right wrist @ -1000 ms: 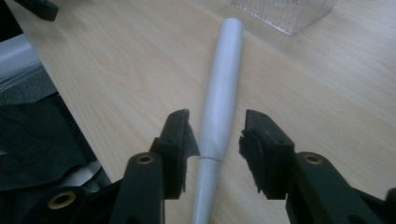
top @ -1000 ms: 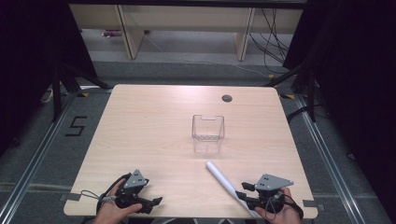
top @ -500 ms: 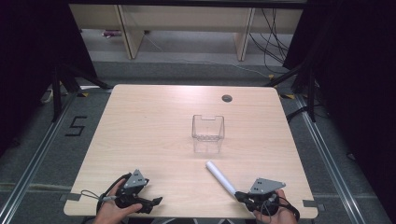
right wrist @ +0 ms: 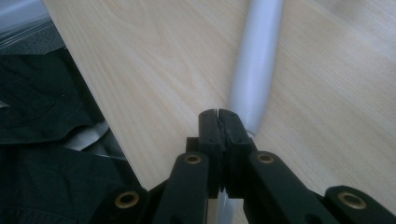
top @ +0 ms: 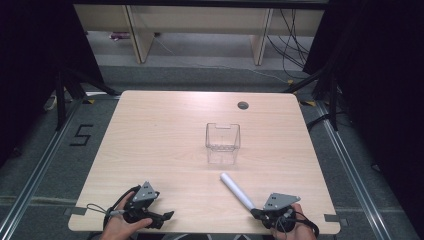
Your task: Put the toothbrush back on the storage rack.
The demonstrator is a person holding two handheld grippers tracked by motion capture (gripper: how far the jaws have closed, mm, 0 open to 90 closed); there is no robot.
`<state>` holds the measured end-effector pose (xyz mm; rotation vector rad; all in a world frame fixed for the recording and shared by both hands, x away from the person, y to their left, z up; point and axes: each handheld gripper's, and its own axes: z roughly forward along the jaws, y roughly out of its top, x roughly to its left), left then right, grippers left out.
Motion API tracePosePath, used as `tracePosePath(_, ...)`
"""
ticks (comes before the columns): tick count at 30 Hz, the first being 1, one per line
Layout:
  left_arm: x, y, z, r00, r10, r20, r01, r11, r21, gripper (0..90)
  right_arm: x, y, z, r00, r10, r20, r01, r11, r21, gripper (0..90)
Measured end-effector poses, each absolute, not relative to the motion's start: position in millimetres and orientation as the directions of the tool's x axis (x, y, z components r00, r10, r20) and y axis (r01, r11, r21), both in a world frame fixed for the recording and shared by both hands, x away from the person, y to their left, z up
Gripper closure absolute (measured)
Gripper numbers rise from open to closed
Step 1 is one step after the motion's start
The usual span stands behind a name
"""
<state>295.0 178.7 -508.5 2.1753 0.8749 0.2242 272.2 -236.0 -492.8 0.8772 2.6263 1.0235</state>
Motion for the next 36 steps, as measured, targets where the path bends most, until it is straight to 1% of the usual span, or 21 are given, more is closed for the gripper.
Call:
tracePosePath(2, 295, 179, -509, 0.748, 0.654, -0.114, 0.519, -0.47, 0.714, 14.9, 273, -236, -494, -0.805, 0.593, 0.027, 0.456, 0.588, 0.668, 88.6)
tracePosePath(4, 295, 179, -509, 0.748, 0.654, -0.114, 0.519, -0.469, 0.714, 14.9, 272, -236, -494, -0.798, 0.602, 0.04, 0.474, 0.584, 0.66, 88.6)
tracePosePath(6, 295, 179, -508, 0.748, 0.653, -0.114, 0.519, -0.47, 0.714, 14.9, 273, -237, -493, -0.806, 0.591, 0.036, 0.468, 0.597, 0.651, 88.6)
tracePosePath(7, 295, 179, -509, 0.748, 0.654, -0.114, 0.519, -0.469, 0.715, 14.9, 273, -238, -493, -0.798, 0.601, 0.034, 0.475, 0.594, 0.649, 88.7)
tracePosePath(8, 295, 179, -509, 0.749, 0.653, -0.113, 0.518, -0.471, 0.714, 14.9, 274, -238, -494, -0.8, 0.6, 0.021, 0.459, 0.589, 0.665, 88.6)
tracePosePath(11, 295, 179, -509, 0.749, 0.653, -0.113, 0.518, -0.47, 0.715, 14.9, 274, -241, -493, -0.789, 0.614, 0.022, 0.478, 0.592, 0.648, 88.6)
tracePosePath(13, 295, 178, -509, 0.749, 0.653, -0.114, 0.518, -0.47, 0.715, 14.9, 276, -241, -494, -0.794, 0.608, 0.01, 0.469, 0.602, 0.646, 88.6)
tracePosePath(16, 295, 178, -509, 0.744, 0.657, -0.12, 0.525, -0.465, 0.713, 14.9, 277, -243, -493, -0.779, 0.627, 0.004, 0.481, 0.593, 0.646, 88.6)
tracePosePath(18, 295, 179, -508, 0.755, 0.647, -0.106, 0.514, -0.483, 0.709, 14.9, 277, -244, -493, -0.779, 0.628, 0.006, 0.484, 0.595, 0.642, 88.6)
tracePosePath(27, 295, 178, -509, 0.747, 0.654, -0.118, 0.521, -0.466, 0.715, 14.8, 289, -253, -494, -0.749, 0.662, -0.022, 0.499, 0.586, 0.639, 88.6)
tracePosePath(28, 295, 178, -509, 0.747, 0.654, -0.118, 0.521, -0.466, 0.715, 14.9, 289, -254, -493, -0.743, 0.67, -0.017, 0.517, 0.589, 0.621, 88.6)
tracePosePath(29, 295, 178, -509, 0.747, 0.654, -0.119, 0.521, -0.465, 0.716, 14.9, 291, -255, -494, -0.735, 0.677, -0.03, 0.509, 0.581, 0.635, 88.6)
tracePosePath(31, 295, 178, -509, 0.747, 0.654, -0.119, 0.522, -0.466, 0.715, 14.9, 293, -257, -494, -0.736, 0.676, -0.038, 0.511, 0.591, 0.624, 88.5)
tracePosePath(32, 296, 179, -509, 0.749, 0.654, -0.103, 0.517, -0.482, 0.707, 14.9, 295, -256, -495, -0.733, 0.679, -0.042, 0.504, 0.584, 0.637, 88.2)
tracePosePath(36, 295, 178, -509, 0.75, 0.651, -0.118, 0.52, -0.47, 0.713, 14.9, 299, -257, -494, -0.717, 0.696, -0.041, 0.526, 0.579, 0.622, 87.6)
